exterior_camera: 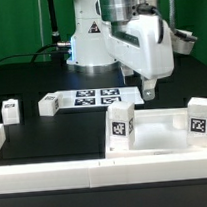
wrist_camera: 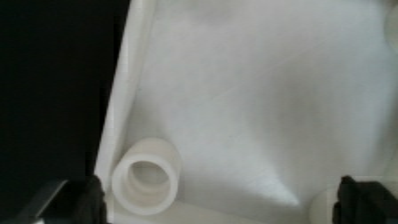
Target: Assemble square table
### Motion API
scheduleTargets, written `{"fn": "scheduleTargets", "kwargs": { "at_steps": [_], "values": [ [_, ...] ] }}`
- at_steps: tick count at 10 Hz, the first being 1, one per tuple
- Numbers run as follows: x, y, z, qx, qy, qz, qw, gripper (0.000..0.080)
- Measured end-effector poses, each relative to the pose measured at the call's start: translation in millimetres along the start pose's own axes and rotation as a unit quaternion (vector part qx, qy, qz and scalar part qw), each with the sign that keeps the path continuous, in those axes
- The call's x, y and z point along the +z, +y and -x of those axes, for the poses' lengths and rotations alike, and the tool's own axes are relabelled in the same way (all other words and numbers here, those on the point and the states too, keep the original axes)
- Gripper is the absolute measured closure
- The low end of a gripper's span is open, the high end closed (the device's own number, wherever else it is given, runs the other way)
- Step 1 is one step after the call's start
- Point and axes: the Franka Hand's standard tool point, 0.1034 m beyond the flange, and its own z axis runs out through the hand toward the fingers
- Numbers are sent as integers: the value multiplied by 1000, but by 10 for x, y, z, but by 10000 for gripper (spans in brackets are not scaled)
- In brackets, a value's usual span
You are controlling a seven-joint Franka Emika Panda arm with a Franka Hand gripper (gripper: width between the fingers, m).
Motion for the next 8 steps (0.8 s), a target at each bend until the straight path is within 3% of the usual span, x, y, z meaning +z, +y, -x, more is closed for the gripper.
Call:
{"fn": "scheduleTargets", "kwargs": {
  "at_steps": [4, 8],
  "values": [
    [18, 5, 41, 71, -9, -1, 997, 150],
    [383, 301, 38, 95, -3, 25, 995, 150]
  ]
}}
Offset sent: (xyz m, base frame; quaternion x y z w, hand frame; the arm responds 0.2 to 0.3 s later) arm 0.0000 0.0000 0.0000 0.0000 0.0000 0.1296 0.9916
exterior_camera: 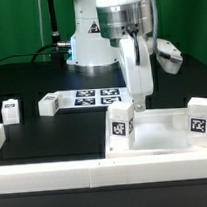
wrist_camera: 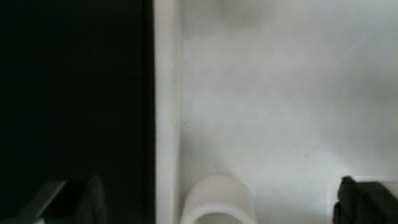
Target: Assemble square table
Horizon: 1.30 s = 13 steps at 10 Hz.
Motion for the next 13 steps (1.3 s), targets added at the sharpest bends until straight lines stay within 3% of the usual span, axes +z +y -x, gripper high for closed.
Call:
{"fn": "scheduleTargets", "kwargs": {
  "at_steps": [1, 4, 7, 10, 11, 12, 13],
  "values": [
    [81, 34, 47, -6, 3, 6, 1000, 150],
    [118, 47, 61, -1, 4, 9, 1000, 150],
    [354, 163, 28, 2, 13, 30, 999, 150],
    [355, 136, 28, -1, 14, 28, 1000, 150],
    [354, 135, 25, -4, 14, 28, 1000, 248],
    [353, 134, 19, -7, 14, 28, 999, 248],
    [352, 135, 10, -11, 14, 28, 999, 431]
  ]
}}
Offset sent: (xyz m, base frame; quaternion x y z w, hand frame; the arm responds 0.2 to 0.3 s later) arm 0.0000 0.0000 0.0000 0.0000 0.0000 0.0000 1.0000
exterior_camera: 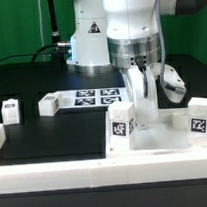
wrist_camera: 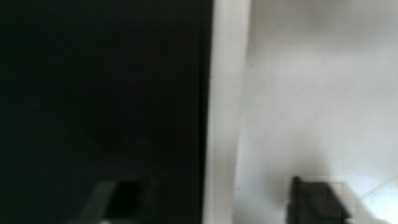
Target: Assemble square table
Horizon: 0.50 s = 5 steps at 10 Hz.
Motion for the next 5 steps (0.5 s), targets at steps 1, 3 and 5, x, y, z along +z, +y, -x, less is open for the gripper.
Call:
{"fn": "scheduleTargets", "kwargs": {
  "at_steps": [1, 3, 5],
  "values": [
    [1, 1, 5, 0, 0, 0, 1000, 567],
    [-15, -24, 0, -1, 1, -5, 1000, 728],
    [-20, -34, -1, -1, 2, -8, 1000, 729]
  ]
}}
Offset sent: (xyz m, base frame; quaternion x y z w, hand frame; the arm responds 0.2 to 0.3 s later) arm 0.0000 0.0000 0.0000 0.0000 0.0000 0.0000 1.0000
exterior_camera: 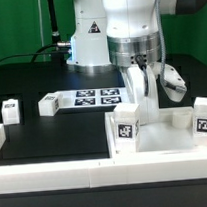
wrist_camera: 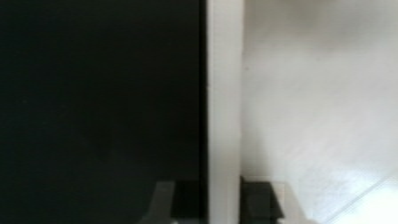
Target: Assemble square table
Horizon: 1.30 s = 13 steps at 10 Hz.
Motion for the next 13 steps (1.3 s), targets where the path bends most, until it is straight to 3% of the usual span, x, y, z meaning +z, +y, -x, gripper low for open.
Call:
{"fn": "scheduleTargets", "kwargs": {
  "at_steps": [2, 5, 7, 11, 12, 13],
  "values": [
    [-22, 25, -77, -41, 4, -7, 999, 730],
    [-113, 106, -458, -146, 11, -6, 989, 738],
    [-134, 112, -607, -173, 12, -2, 985, 741],
    [-122, 119, -594, -220, 13, 0, 975, 741],
    [-126, 112, -608, -258, 13, 2, 966, 741],
    [-162, 61, -744, -333, 19, 6, 943, 741]
  ]
}}
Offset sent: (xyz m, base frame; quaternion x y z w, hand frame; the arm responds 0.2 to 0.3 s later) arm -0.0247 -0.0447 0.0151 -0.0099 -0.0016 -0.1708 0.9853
